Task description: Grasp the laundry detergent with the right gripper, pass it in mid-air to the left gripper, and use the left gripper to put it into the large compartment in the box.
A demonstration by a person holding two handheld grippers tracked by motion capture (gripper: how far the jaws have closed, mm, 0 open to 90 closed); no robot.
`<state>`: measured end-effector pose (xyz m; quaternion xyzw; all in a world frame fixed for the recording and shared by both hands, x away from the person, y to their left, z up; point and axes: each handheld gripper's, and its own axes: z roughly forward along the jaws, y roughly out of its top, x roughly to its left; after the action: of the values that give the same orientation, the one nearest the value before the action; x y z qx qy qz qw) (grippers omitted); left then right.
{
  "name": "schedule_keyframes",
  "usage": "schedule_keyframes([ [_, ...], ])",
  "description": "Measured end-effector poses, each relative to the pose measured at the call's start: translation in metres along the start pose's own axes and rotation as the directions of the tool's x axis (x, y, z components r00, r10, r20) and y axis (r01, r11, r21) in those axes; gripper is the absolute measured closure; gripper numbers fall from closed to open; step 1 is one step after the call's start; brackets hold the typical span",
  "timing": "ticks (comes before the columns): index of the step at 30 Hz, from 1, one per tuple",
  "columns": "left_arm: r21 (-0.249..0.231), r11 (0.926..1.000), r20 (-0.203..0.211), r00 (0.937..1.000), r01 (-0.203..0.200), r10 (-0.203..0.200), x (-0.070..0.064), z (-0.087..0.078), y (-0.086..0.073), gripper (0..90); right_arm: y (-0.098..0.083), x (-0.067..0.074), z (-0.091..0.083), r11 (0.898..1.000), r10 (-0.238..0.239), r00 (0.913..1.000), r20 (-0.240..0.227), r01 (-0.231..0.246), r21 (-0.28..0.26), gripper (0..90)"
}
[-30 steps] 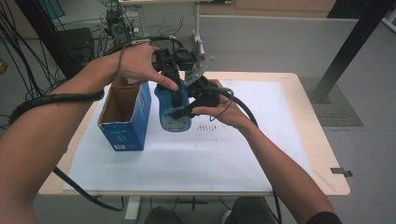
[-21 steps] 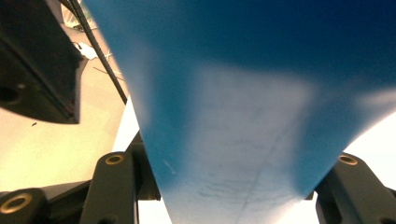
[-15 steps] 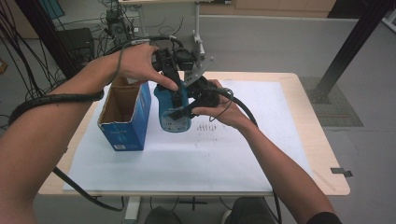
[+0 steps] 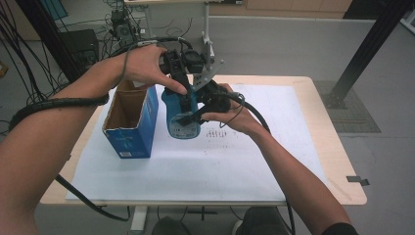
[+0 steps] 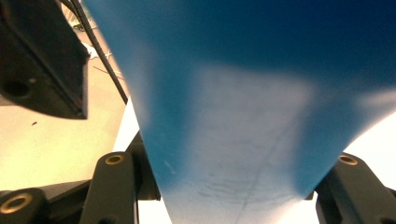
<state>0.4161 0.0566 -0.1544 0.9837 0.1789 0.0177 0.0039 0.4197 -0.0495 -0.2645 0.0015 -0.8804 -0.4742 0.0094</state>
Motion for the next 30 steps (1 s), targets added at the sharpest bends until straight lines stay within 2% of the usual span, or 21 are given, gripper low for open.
schedule_keyframes([
  [30,-0.003,1.0000,-0.004,1.0000,-0.008,0.008,-0.0013,-0.0015,-0.0002,7.3,0.0011,-0.0001,0.0003,1.000,0.000,1.0000,-0.004,0.000,-0.005,44.2],
])
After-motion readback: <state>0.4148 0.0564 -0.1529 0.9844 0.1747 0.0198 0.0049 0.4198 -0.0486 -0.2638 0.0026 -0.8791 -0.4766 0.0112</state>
